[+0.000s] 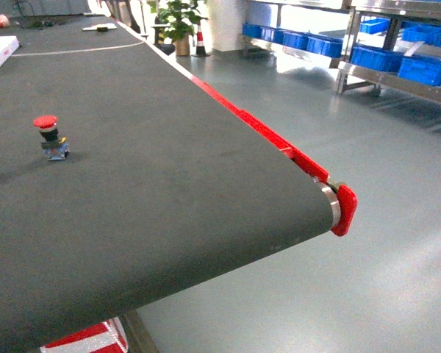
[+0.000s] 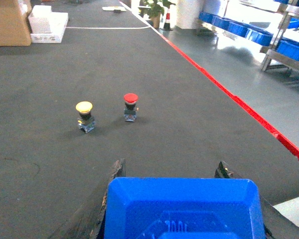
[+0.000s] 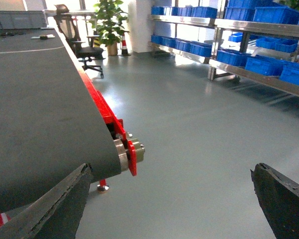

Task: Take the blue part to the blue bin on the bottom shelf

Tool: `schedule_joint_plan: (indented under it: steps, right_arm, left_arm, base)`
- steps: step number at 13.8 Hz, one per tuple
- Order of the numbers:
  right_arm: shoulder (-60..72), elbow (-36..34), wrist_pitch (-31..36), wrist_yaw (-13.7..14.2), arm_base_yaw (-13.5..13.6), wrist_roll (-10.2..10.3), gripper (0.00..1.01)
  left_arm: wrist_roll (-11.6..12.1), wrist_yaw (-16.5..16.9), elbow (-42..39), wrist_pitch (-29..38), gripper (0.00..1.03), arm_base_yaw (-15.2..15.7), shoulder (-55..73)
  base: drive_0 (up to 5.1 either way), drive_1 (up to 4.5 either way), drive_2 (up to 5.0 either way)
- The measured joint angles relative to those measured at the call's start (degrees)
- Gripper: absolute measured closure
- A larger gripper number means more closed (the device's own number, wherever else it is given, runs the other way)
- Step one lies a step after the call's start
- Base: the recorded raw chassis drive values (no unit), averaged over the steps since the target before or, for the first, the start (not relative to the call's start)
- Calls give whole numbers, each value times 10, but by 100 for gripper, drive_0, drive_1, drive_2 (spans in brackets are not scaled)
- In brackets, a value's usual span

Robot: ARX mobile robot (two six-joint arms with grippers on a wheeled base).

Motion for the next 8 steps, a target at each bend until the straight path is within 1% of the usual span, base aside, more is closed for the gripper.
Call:
schedule_joint_plan:
  steps: [8]
  right_arm:
    - [0, 0, 0, 0, 0, 0, 3]
  left_arm:
    - [0, 0, 0, 0, 59, 0, 0]
  base:
    - [-157, -157, -157]
